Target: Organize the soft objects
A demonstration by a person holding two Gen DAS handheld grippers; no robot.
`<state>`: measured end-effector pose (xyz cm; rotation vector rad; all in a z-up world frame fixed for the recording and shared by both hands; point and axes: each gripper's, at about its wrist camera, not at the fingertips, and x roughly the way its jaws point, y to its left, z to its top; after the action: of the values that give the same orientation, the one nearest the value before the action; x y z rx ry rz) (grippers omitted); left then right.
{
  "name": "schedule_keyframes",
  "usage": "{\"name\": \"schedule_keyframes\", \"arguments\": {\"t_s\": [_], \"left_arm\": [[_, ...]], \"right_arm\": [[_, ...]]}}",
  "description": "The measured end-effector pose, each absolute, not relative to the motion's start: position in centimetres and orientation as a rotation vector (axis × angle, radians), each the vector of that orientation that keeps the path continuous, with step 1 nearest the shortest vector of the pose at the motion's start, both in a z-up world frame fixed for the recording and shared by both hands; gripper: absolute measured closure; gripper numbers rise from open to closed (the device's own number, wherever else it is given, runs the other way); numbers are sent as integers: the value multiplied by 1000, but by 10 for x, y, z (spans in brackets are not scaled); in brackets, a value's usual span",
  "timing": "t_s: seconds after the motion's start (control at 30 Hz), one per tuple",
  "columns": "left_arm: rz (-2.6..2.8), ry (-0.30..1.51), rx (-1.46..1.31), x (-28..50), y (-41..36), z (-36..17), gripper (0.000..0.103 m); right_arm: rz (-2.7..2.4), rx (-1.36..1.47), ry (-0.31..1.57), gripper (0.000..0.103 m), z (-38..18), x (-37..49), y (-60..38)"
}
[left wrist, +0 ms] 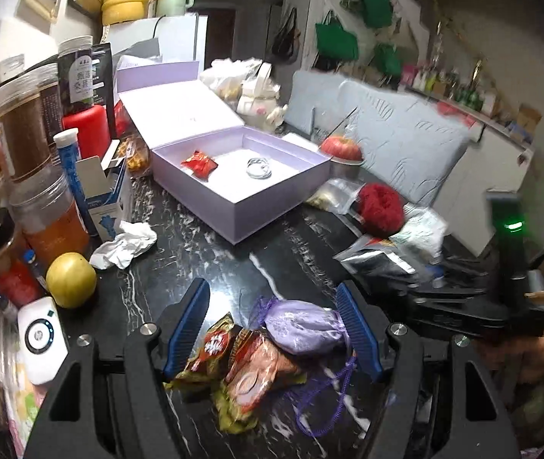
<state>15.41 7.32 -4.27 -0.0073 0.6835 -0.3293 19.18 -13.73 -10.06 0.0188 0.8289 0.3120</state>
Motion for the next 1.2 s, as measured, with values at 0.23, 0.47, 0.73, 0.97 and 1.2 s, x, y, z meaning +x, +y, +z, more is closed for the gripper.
{"name": "schedule_keyframes", "arguments": {"t_s": [0.23,0.47,0.73,0.97,1.2], "left_arm": [[-251,772,15,159,80,-63,34],[-216,872,33,166,84,-88,32],[-249,916,28,172,88,-103,20],[-299,957,34,174,83,-115,14],[-313,896,27,167,86,-116,39]], "right_arm": [[320,44,833,62,-100,188,-142],[333,43,852,62,-104,192,-137],[325,58,879,62,-108,198,-139],[326,41,881,62,-110,198,-137],[317,-2,862,62,-111,194,-132]]}}
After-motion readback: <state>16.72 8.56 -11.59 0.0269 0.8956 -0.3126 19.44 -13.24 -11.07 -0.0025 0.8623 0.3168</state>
